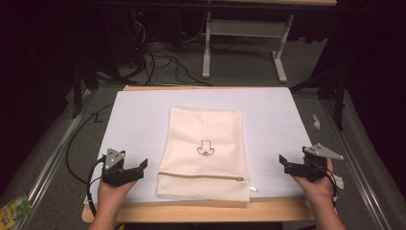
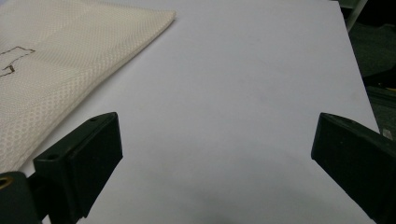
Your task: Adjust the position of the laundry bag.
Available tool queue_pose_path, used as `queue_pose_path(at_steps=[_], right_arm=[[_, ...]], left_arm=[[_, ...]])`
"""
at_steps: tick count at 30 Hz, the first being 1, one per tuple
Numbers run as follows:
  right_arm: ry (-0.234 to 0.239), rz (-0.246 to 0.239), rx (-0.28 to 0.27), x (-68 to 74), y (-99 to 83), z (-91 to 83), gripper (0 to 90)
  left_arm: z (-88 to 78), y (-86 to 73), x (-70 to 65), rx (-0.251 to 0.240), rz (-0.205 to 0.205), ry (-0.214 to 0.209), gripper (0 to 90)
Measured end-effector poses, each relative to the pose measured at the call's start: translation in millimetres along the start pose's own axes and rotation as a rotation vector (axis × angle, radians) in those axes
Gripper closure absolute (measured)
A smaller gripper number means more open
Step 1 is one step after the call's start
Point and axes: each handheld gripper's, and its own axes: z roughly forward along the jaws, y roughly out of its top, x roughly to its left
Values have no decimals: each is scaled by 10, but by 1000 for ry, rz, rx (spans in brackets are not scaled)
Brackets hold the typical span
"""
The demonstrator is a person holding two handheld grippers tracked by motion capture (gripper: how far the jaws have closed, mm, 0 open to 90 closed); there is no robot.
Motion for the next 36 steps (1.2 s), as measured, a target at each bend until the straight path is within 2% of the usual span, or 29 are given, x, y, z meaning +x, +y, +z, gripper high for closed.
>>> queue_pose_path(at_steps=[3,4,13,19,23,25,27,29,32,34,35,36], right_arm=[[-3,3,0,2,-9,-15,23],[-6,4,-1,-2,-9,-15,23],[-6,1,-2,12,-15,-9,28],[0,4,2,24,-18,-9,41],[7,2,5,39,-17,-5,58],[24,2,2,58,-16,-3,80],[39,-3,5,100,-11,2,99],[52,-6,5,148,-12,6,125],[78,-19,8,199,-11,22,149],[89,-20,14,239,-7,29,153],[95,-12,17,261,-7,30,158],[100,-17,16,280,-6,36,166]], left_arm=[[36,26,10,7,-16,11,19],[46,28,20,11,-16,3,7],[60,15,26,33,-8,6,8],[91,20,-2,62,-24,-38,35],[146,35,-78,90,-26,-81,138],[209,51,-137,113,-55,-117,193],[275,62,-207,133,-72,-164,313],[333,66,-285,158,-60,-206,411],[410,30,-382,221,-28,-203,494],[437,7,-393,239,-50,-189,543],[446,0,-391,242,-61,-195,570],[448,-2,-395,239,-56,-185,594]])
